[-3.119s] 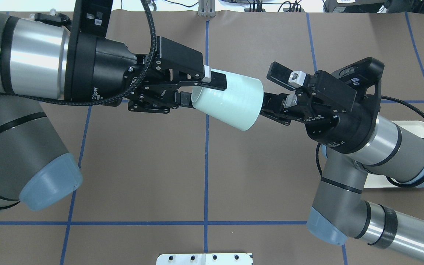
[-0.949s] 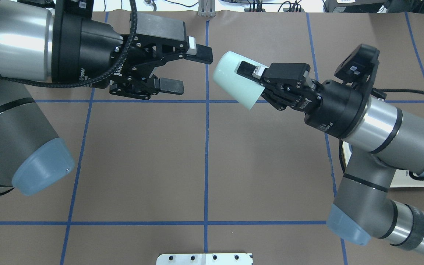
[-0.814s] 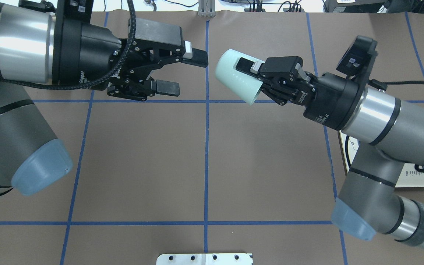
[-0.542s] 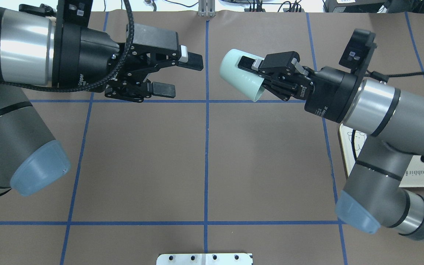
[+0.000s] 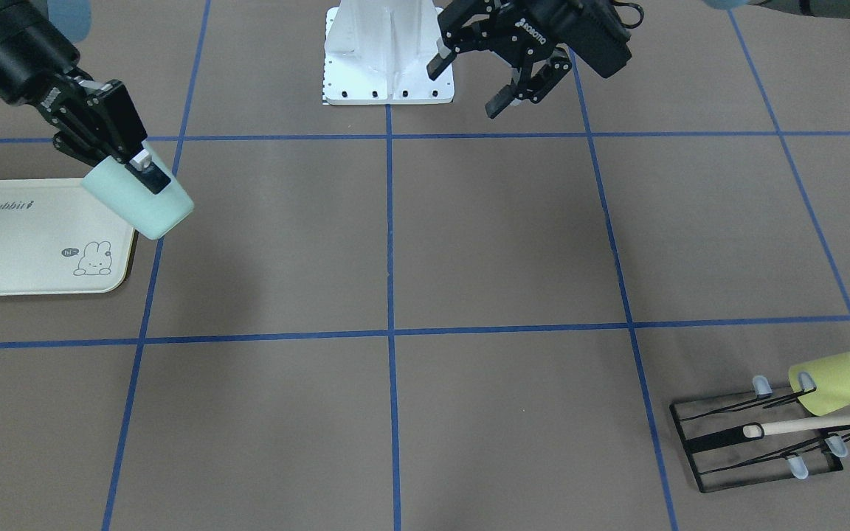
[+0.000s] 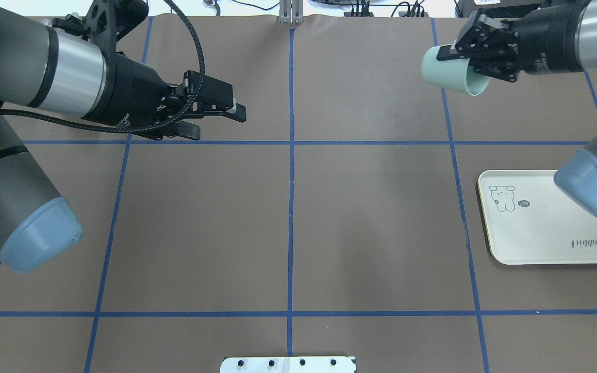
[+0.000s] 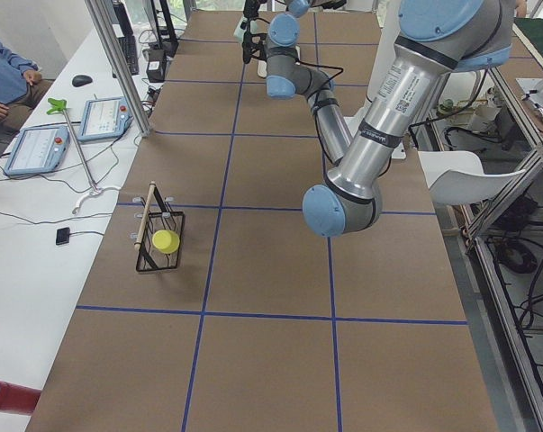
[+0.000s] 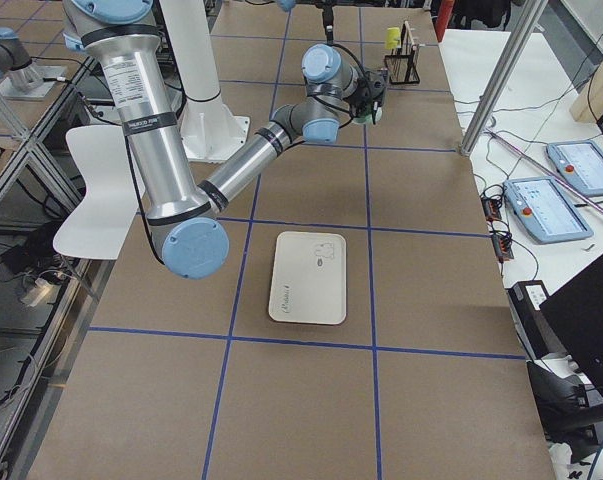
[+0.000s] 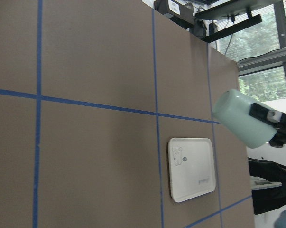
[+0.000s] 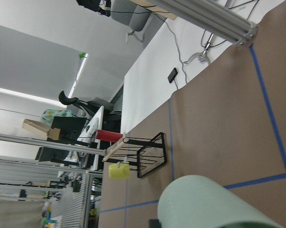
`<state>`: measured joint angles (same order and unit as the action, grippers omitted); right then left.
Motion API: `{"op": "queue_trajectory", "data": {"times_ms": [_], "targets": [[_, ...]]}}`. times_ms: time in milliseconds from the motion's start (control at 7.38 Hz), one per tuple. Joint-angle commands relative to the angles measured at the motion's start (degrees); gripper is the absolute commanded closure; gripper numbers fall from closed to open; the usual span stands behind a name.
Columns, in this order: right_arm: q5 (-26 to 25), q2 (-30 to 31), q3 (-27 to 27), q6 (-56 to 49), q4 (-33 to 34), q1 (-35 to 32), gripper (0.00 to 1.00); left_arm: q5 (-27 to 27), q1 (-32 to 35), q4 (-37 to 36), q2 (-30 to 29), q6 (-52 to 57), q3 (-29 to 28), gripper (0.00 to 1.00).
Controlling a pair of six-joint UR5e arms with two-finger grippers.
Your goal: Left arm grabs green cup and hands to right arm on tray
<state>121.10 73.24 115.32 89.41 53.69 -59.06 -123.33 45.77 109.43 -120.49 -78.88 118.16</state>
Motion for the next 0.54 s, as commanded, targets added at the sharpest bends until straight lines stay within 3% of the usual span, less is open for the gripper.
{"op": "queue_trajectory", "data": {"times_ms": [0, 271, 407], "targets": [[1.2, 0.2, 3.0, -11.8, 18.0, -1.7, 1.0, 1.8, 2.1, -16.2, 0.2, 12.0, 0.4, 0.0], [-0.1, 1.2, 6.3, -23.5, 32.9, -1.8, 1.0, 9.6, 2.8, -30.7, 0.7, 24.3, 1.4, 0.0], [-2.4, 2.9, 7.0, -29.6, 36.5, -1.2, 1.0, 14.2, 2.9, -38.7, 0.9, 31.7, 2.1, 0.0]]}}
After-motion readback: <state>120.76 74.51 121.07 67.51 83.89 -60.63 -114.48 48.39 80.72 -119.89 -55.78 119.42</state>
